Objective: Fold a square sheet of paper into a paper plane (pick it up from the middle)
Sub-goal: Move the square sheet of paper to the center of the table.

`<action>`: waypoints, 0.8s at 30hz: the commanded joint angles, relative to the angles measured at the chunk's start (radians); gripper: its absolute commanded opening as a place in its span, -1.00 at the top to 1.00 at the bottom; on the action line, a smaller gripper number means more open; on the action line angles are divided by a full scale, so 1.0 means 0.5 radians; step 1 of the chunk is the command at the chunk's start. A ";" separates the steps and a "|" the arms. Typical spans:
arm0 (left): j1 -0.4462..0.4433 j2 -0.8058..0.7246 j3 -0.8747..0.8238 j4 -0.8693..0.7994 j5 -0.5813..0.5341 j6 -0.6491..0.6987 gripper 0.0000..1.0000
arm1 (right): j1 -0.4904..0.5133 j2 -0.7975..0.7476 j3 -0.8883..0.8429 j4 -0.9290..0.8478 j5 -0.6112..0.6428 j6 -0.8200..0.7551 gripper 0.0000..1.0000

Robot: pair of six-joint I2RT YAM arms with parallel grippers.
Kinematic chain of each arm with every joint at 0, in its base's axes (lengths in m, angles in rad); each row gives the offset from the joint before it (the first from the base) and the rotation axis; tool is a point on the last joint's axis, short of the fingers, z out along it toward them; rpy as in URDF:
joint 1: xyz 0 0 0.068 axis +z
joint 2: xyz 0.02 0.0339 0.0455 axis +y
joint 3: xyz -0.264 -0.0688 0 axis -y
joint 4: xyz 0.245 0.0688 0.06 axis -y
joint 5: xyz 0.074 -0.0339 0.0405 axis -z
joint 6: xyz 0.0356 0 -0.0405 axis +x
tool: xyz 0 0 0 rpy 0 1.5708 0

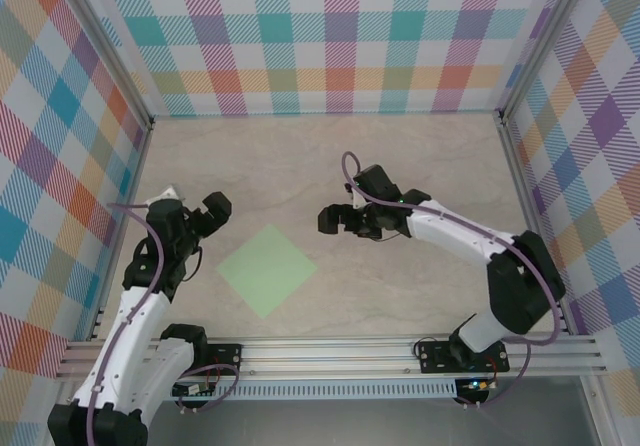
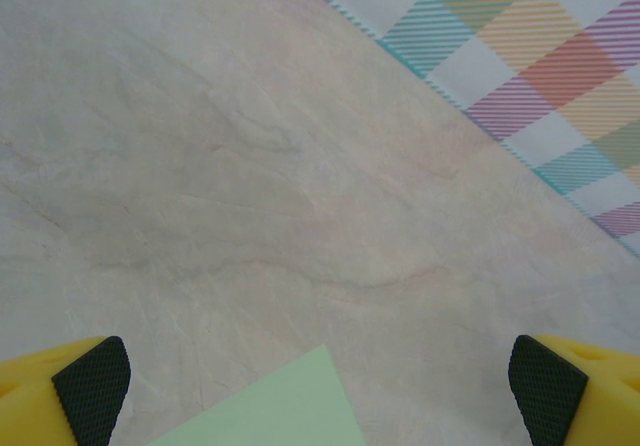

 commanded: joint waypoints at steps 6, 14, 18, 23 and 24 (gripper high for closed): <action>0.035 -0.294 -0.041 -0.319 0.183 -0.122 -1.00 | 0.178 0.469 0.359 -0.016 -0.186 0.057 -0.85; 0.035 -0.429 -0.078 -0.616 0.090 -0.111 -1.00 | 0.336 0.732 0.609 0.081 -0.331 0.040 -0.71; 0.034 -0.463 -0.116 -0.643 0.087 -0.122 -1.00 | 0.404 0.928 0.853 -0.027 -0.319 0.052 -0.71; 0.035 -0.464 -0.119 -0.705 0.037 -0.109 -1.00 | 0.454 1.134 1.042 -0.049 -0.399 0.092 -0.71; 0.035 -0.469 -0.119 -0.713 0.037 -0.108 -1.00 | 0.470 1.171 1.078 -0.070 -0.396 0.083 -0.71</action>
